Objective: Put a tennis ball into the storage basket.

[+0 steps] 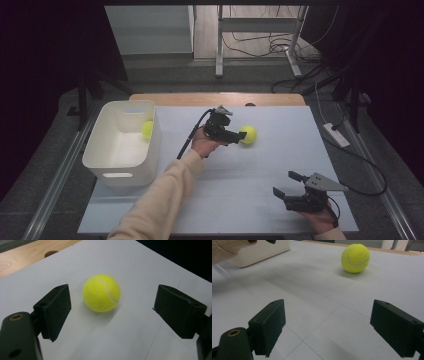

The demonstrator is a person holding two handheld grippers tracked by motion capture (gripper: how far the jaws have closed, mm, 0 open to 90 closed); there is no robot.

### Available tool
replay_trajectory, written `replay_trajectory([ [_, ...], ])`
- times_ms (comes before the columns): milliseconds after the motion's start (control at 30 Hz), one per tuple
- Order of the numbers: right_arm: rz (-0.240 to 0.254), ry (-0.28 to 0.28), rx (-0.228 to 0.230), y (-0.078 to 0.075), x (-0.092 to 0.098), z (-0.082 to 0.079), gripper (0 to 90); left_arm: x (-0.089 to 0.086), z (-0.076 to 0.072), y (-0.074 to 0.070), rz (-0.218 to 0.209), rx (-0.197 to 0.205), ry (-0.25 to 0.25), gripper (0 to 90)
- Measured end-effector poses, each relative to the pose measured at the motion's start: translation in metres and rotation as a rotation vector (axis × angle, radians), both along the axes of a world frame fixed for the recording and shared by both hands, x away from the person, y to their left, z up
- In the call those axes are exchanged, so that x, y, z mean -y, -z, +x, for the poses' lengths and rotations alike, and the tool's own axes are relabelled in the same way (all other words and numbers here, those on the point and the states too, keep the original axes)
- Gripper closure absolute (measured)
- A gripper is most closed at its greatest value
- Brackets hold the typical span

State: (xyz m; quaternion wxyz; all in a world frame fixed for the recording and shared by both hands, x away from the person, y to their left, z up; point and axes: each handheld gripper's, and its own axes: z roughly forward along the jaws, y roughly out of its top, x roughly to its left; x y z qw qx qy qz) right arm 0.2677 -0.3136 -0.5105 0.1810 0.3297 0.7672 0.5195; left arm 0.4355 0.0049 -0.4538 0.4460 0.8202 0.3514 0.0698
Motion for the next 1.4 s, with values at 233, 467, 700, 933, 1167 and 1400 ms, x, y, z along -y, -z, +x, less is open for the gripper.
replay_trajectory([
  [233, 0.001, -0.002, 0.0, 0.0, 0.0, 0.0, 13.0, 0.003, 0.005, 0.006, 0.015, -0.01, -0.009, 14.9],
  [467, -0.003, -0.003, -0.004, 0.0, 0.001, 0.0, 13.0, 0.009, 0.008, 0.012, 0.034, -0.012, -0.004, 13.4],
  [700, -0.005, -0.004, 0.0, 0.0, 0.0, 0.0, 13.1, 0.017, 0.01, 0.016, 0.046, -0.005, 0.003, 12.8],
  [933, -0.006, -0.004, -0.001, 0.0, 0.001, 0.0, 13.0, 0.023, 0.013, 0.019, 0.052, -0.008, 0.003, 12.1],
  [1167, -0.004, -0.001, -0.003, 0.0, 0.001, 0.0, 13.1, 0.029, 0.019, 0.024, 0.064, -0.019, -0.002, 11.4],
  [1400, -0.003, 0.002, -0.003, 0.001, 0.001, 0.0, 13.0, 0.035, 0.023, 0.029, 0.083, -0.027, 0.0, 11.5],
])
